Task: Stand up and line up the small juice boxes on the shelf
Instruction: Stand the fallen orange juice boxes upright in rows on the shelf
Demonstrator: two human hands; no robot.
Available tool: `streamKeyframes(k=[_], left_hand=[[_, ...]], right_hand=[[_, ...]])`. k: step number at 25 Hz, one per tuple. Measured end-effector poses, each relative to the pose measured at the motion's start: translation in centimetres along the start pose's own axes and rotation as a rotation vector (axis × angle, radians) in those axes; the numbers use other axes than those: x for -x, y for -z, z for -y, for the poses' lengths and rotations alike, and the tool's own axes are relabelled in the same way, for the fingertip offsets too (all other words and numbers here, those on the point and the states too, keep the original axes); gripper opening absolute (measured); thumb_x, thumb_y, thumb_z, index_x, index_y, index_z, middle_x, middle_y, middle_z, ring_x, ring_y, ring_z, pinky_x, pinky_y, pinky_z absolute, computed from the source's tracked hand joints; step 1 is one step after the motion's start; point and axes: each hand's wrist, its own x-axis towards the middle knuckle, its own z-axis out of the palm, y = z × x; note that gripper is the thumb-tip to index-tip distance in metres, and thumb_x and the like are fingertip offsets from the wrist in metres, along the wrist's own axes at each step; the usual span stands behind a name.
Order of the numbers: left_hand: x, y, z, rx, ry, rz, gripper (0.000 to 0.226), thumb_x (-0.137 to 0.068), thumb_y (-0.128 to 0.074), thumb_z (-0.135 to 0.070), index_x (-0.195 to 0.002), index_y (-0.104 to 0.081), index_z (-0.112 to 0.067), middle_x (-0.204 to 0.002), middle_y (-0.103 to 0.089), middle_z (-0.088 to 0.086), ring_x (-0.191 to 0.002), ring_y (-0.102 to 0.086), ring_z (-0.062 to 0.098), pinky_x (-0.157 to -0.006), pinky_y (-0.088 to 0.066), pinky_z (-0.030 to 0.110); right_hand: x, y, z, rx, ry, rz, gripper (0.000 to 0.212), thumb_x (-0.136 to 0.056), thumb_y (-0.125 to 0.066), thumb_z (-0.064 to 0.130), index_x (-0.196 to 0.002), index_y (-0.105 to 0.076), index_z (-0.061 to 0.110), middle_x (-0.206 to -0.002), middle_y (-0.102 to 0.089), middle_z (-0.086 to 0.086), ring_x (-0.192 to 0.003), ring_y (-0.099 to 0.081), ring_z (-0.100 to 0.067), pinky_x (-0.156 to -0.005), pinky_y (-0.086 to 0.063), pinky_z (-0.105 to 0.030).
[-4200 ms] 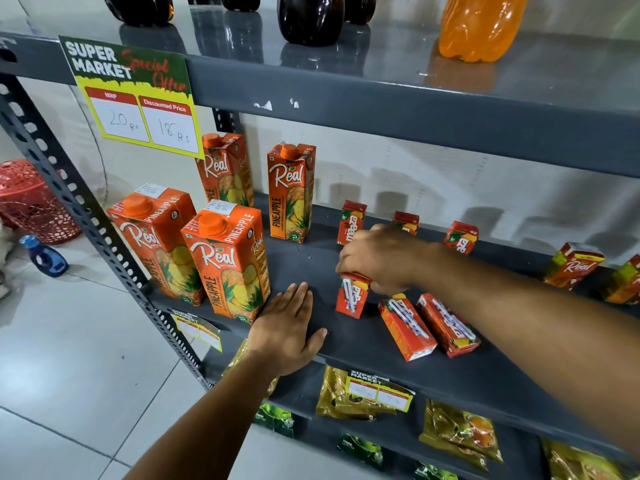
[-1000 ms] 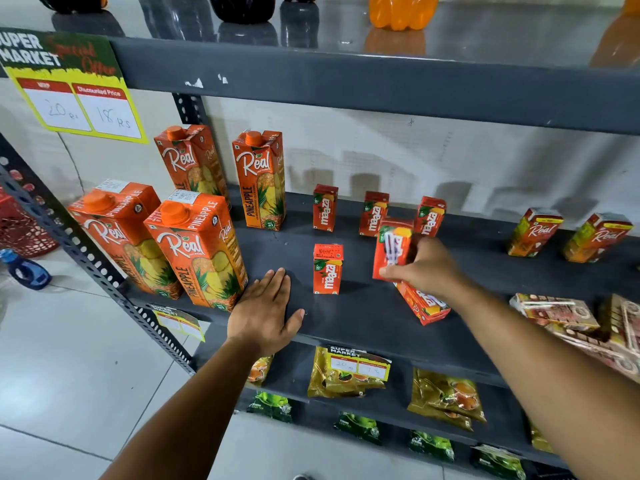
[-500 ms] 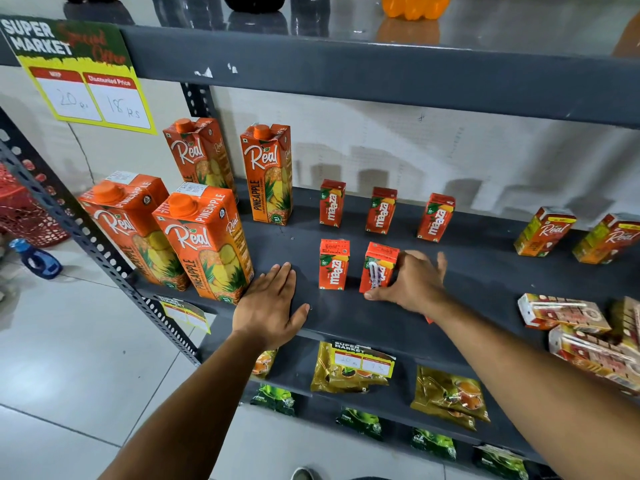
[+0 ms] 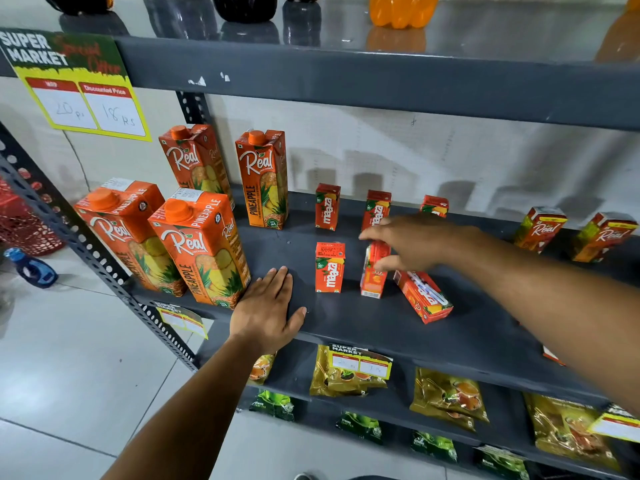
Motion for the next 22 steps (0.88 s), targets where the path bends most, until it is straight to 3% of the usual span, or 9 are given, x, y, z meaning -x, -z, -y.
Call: streamKeyframes(k=[2, 4, 8, 11, 14, 17, 19, 22], left_hand=[[0.0, 0.1, 0.0, -0.001, 0.003, -0.003, 0.078, -0.092, -0.020, -0.059, -0.148, -0.029, -0.005, -0.157, -0.026, 0.012, -0.145, -0.022, 0.027, -0.116, -0.016, 0.040], [0.0, 0.0, 0.1, -0.007, 0.003, 0.001, 0.077, -0.092, -0.021, -0.058, -0.148, -0.029, -0.005, -0.157, -0.027, 0.012, -0.145, -0.023, 0.027, -0.116, -0.017, 0.040], [0.0, -0.1, 0.0, -0.016, 0.002, 0.003, 0.077, -0.093, -0.021, -0.058, -0.148, -0.028, -0.005, -0.158, -0.025, 0.012, -0.146, -0.021, 0.026, -0.116, -0.016, 0.039], [-0.1, 0.0, 0.1, -0.019, -0.004, 0.010, 0.078, -0.092, -0.019, -0.058, -0.149, -0.025, -0.005, -0.159, -0.023, 0.011, -0.146, -0.019, 0.026, -0.116, -0.013, 0.038], [-0.1, 0.0, 0.0, -0.018, -0.004, 0.003, 0.079, -0.092, -0.018, -0.058, -0.148, -0.028, -0.004, -0.158, -0.026, 0.013, -0.146, -0.022, 0.027, -0.116, -0.016, 0.039], [0.0, 0.0, 0.0, -0.021, -0.005, 0.017, 0.080, -0.091, -0.016, -0.059, -0.149, -0.025, -0.005, -0.159, -0.023, 0.012, -0.146, -0.019, 0.026, -0.116, -0.013, 0.038], [-0.1, 0.0, 0.1, -0.018, -0.003, 0.014, 0.080, -0.091, -0.015, -0.059, -0.149, -0.024, -0.005, -0.159, -0.022, 0.012, -0.147, -0.018, 0.026, -0.117, -0.013, 0.037], [0.0, 0.2, -0.1, -0.009, 0.003, 0.019, 0.081, -0.090, -0.014, -0.060, -0.149, -0.025, -0.005, -0.159, -0.023, 0.012, -0.146, -0.018, 0.026, -0.117, -0.014, 0.038]], right_hand=[[-0.4, 0.0, 0.9, 0.038, -0.120, -0.003, 0.053, -0.084, -0.050, 0.065, -0.115, -0.053, 0.023, -0.105, -0.063, -0.003, -0.088, -0.059, -0.022, -0.071, -0.048, -0.035], [-1.0, -0.2, 1.9, 0.064, -0.213, -0.026, 0.055, -0.085, -0.042, 0.069, -0.089, -0.052, 0.015, -0.077, -0.057, -0.002, -0.070, -0.054, -0.019, -0.060, -0.040, -0.031], [-1.4, -0.5, 2.6, 0.016, -0.282, -0.059, 0.063, -0.086, -0.040, 0.071, -0.064, -0.051, 0.013, -0.058, -0.050, -0.003, -0.053, -0.049, -0.016, -0.052, -0.035, -0.027], [-1.2, -0.3, 2.4, -0.025, -0.299, -0.025, 0.068, -0.083, -0.033, 0.078, -0.067, -0.052, 0.014, -0.061, -0.052, -0.002, -0.056, -0.052, -0.016, -0.055, -0.038, -0.028], [-0.6, 0.4, 0.1, -0.357, -0.374, -0.147, 0.063, -0.090, -0.029, 0.069, -0.068, -0.049, 0.013, -0.063, -0.053, -0.005, -0.056, -0.053, -0.017, -0.061, -0.042, -0.031], [1.6, -2.1, -2.0, -0.420, -0.553, 0.022, 0.034, -0.085, -0.060, 0.043, -0.085, -0.059, 0.010, -0.078, -0.063, -0.009, -0.071, -0.062, -0.021, -0.065, -0.047, -0.030], [2.7, -5.6, -1.6, -0.407, -0.644, 0.130, 0.053, -0.071, -0.076, 0.046, -0.104, -0.057, 0.010, -0.096, -0.064, -0.008, -0.084, -0.063, -0.022, -0.066, -0.048, -0.030], [3.1, -8.3, -0.9, -0.458, -0.716, 0.009, 0.061, -0.067, -0.080, 0.046, -0.111, -0.052, 0.013, -0.100, -0.059, -0.007, -0.085, -0.059, -0.025, -0.066, -0.045, -0.032]])
